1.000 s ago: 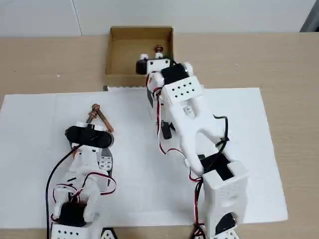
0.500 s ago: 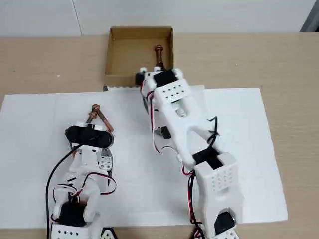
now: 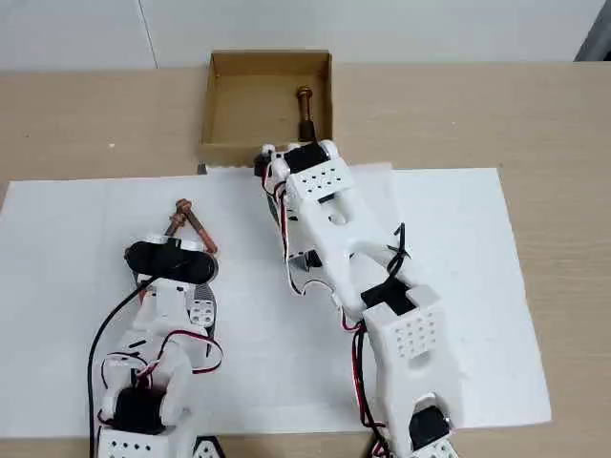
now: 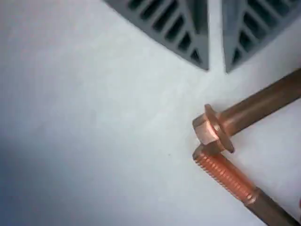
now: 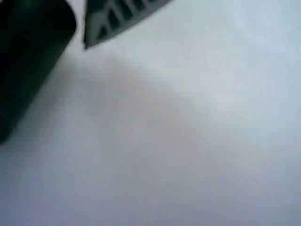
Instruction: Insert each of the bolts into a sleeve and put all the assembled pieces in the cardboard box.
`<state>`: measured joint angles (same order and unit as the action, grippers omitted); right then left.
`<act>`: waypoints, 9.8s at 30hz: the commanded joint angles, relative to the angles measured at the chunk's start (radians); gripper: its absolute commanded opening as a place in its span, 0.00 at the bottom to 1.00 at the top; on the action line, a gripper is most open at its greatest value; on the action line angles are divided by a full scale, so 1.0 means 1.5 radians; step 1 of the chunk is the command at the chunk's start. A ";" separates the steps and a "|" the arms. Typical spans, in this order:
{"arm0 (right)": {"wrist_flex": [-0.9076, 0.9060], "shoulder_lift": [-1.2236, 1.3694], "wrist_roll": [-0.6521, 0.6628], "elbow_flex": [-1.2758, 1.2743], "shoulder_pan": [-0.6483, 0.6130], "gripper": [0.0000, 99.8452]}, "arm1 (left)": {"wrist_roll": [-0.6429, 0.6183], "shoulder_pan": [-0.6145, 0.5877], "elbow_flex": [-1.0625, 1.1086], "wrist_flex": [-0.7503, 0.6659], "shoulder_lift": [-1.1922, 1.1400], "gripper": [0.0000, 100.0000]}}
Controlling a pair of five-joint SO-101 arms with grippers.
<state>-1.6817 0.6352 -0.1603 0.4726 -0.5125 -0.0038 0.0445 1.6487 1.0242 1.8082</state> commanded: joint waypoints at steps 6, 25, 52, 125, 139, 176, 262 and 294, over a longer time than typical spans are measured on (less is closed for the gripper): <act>0.039 -0.010 -0.003 0.007 0.008 0.13 | 0.003 0.001 -0.005 -0.007 0.005 0.01; 0.059 -0.050 -0.002 0.008 0.008 0.13 | 0.003 0.001 -0.005 -0.007 0.005 0.01; 0.082 -0.065 -0.002 0.007 0.008 0.13 | 0.003 0.001 -0.005 -0.007 0.005 0.01; -0.022 -0.626 -0.018 -0.450 0.159 0.00 | -0.074 -0.175 -0.612 0.059 -0.714 0.01; -0.022 -0.703 0.070 -0.560 0.277 0.00 | -0.113 -0.194 -0.616 0.050 -0.850 0.01; 0.024 -0.702 0.121 -0.561 0.347 0.00 | -0.109 -0.263 -0.683 0.001 -1.056 0.07; 0.537 -1.636 0.121 -1.312 0.048 0.00 | -0.299 0.143 -0.112 -0.254 0.005 0.00; 0.707 -1.631 0.179 -1.387 -0.157 0.00 | -0.465 0.220 -0.055 -0.356 0.007 0.00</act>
<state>-0.6460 -1.8013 0.0990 -1.6479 -0.7380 -0.6974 0.3682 1.5704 0.5194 1.8036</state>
